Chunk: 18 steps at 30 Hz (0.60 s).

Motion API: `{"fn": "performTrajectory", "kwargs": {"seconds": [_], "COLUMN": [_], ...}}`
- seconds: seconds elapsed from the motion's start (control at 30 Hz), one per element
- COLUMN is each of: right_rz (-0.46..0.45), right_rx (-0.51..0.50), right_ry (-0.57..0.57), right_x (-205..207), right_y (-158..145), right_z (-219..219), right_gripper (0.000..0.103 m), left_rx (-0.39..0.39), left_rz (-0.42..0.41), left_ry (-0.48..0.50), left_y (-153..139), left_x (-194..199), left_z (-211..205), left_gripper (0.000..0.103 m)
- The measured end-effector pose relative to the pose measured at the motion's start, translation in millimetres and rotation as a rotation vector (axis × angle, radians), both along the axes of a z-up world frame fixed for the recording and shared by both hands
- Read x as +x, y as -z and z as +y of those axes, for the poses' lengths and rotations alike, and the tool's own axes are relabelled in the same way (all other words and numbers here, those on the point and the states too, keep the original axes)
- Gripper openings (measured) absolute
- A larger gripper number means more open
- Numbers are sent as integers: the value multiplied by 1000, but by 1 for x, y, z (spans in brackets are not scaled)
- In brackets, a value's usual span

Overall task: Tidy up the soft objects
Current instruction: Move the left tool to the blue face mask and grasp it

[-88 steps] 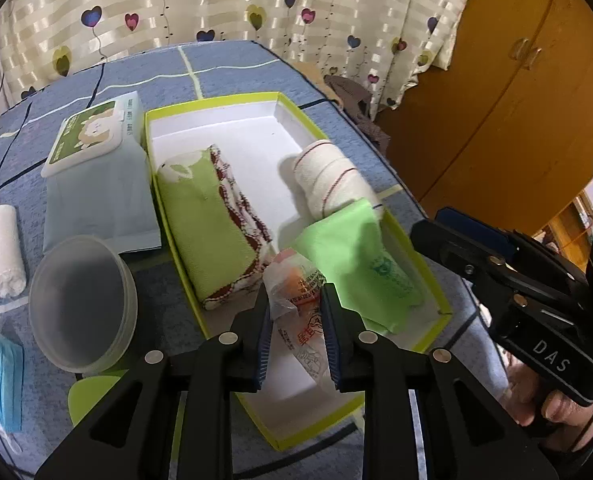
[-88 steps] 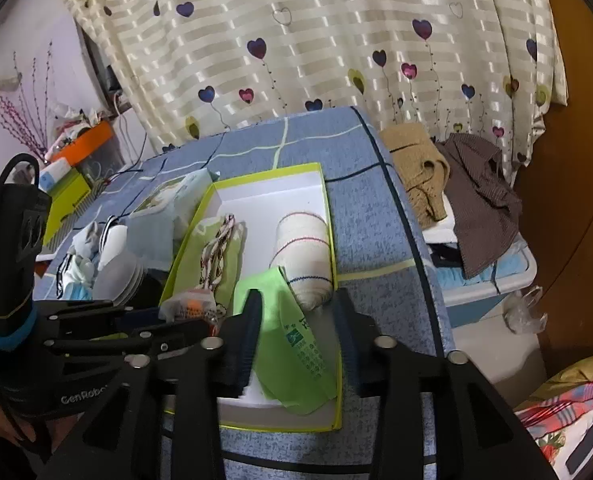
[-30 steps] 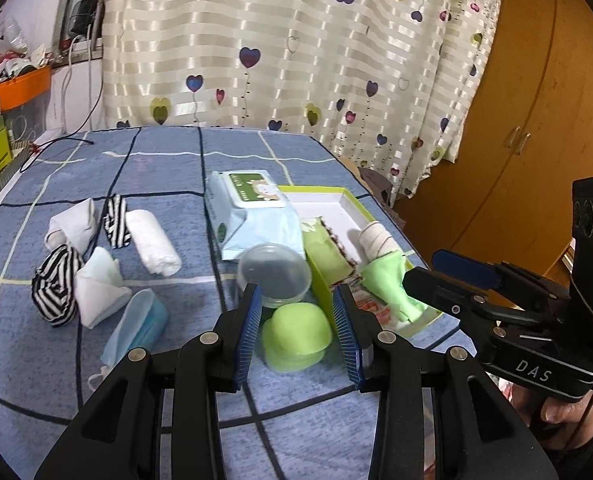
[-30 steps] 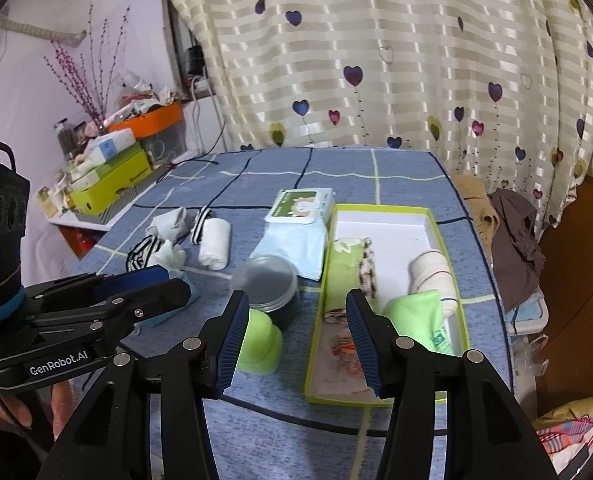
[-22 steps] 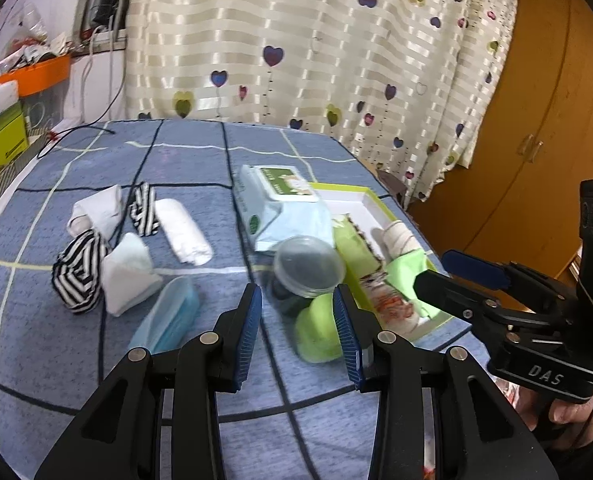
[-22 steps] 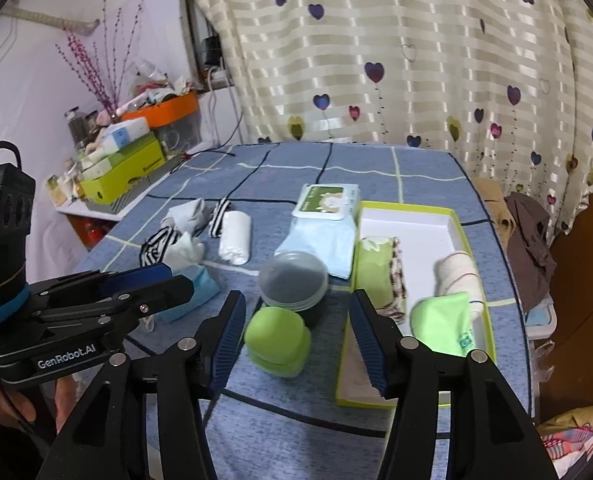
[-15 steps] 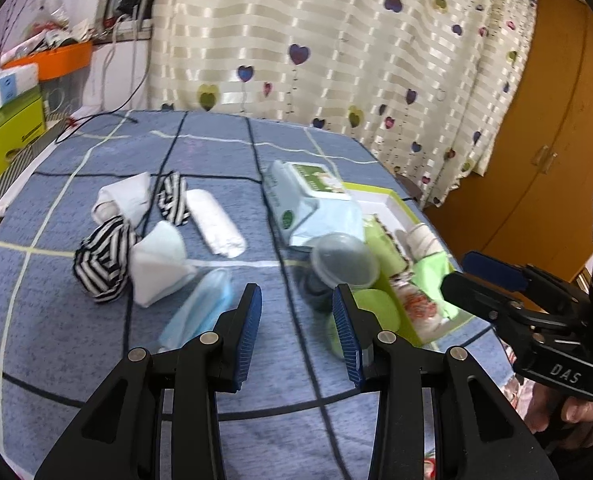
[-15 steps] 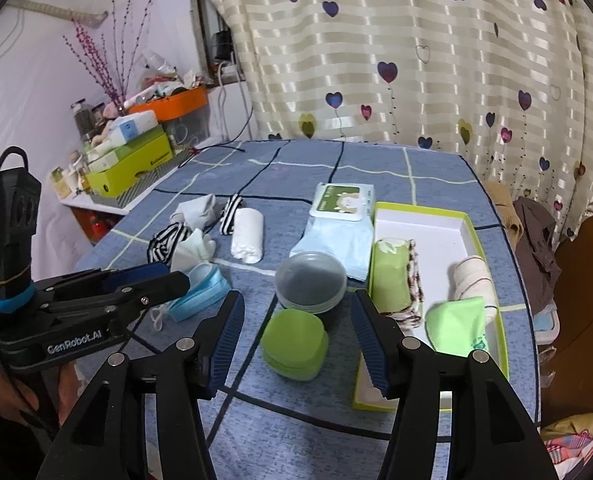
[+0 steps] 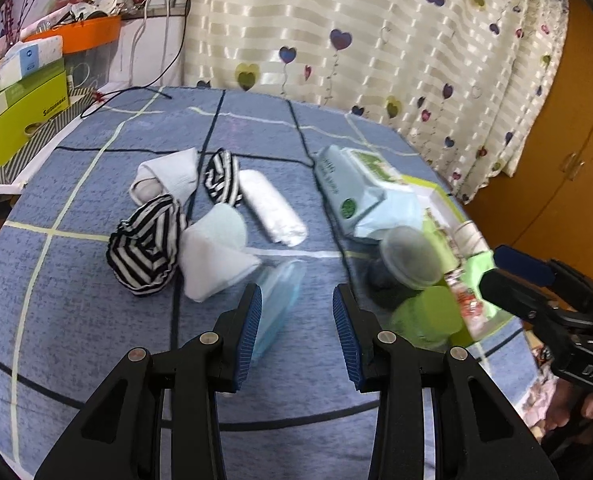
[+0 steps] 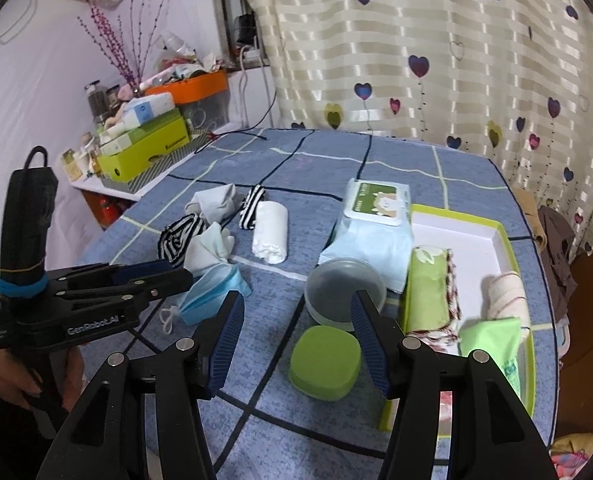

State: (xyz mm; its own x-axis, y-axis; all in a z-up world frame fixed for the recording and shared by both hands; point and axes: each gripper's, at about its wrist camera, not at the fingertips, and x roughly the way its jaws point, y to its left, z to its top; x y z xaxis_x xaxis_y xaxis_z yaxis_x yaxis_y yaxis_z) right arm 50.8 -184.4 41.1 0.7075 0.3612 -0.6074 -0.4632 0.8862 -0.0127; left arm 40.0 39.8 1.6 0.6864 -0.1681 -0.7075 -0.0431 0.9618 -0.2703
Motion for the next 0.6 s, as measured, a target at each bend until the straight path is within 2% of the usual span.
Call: {"fn": "performTrajectory", "kwargs": {"seconds": [0.23,0.33,0.6], "right_rz": [21,27,35], "right_rx": [-11,-16,-28], "right_ry": [-8,-10,-21], "right_x": [12,16,22], "right_y": [6,8,10], "right_z": [6,8,15], "right_gripper": [55,55,55], "left_rx": [27,44,22], "left_rz": [67,100,168], "left_ry": [27,36,29], "left_y": [25,36,62], "left_x": [15,21,33], "left_z": [7,8,11], "left_gripper": [39,48,49]}}
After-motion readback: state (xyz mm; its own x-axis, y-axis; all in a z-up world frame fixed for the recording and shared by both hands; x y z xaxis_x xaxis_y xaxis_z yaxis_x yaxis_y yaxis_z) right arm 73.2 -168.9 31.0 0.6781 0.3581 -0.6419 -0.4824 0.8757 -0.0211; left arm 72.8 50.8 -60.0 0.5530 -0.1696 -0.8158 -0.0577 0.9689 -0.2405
